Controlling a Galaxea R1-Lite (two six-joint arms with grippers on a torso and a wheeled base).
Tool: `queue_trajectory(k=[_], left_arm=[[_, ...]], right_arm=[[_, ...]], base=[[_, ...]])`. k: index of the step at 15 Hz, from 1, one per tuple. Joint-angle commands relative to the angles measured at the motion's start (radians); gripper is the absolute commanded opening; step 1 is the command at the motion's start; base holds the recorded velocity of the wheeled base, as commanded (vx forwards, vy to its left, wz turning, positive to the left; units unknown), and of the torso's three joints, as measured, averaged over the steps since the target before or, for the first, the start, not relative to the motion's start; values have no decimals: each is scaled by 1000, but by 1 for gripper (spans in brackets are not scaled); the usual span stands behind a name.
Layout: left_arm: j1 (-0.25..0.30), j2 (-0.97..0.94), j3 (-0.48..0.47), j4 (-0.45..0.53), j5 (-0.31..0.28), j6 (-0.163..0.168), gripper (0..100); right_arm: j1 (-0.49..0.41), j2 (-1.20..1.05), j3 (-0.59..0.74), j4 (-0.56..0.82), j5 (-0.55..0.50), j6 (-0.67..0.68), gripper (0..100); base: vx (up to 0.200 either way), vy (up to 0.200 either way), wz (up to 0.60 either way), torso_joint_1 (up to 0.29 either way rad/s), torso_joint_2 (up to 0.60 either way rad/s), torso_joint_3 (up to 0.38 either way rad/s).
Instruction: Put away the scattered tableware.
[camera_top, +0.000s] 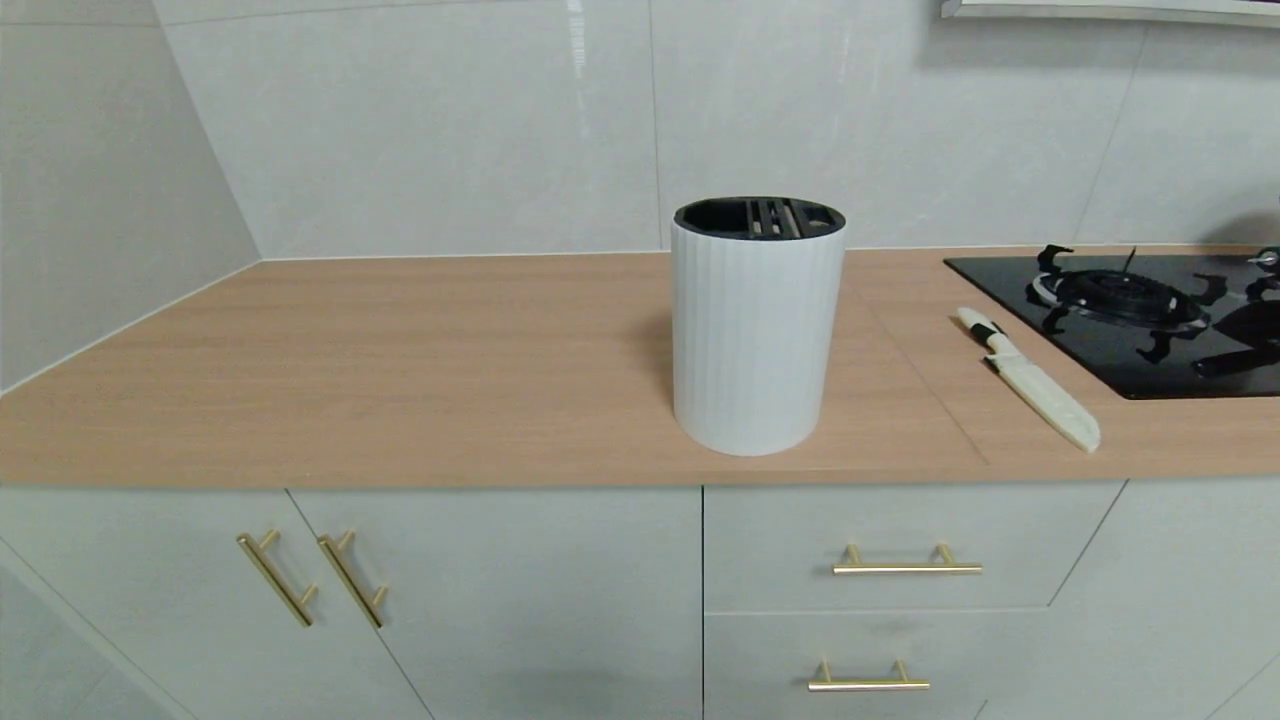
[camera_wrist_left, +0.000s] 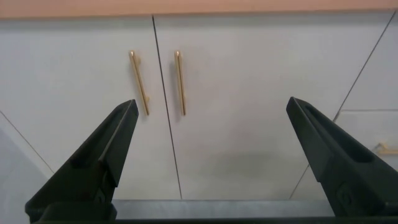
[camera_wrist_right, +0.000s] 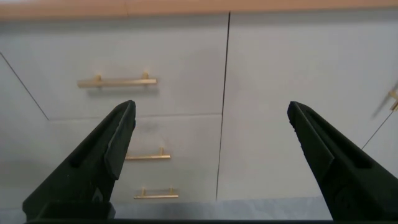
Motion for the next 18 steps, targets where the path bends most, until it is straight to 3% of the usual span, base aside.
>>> queue_trajectory(k=[1,18], left_arm=[[0,0,0,0,0,0,100],[0,0,0,0,0,0,100]], right_arm=[[1,1,0,0,0,-1,100],[1,1,0,0,0,0,100]], base=[[0,0,0,163,-471,-310],[0,0,0,223,-538,-316]])
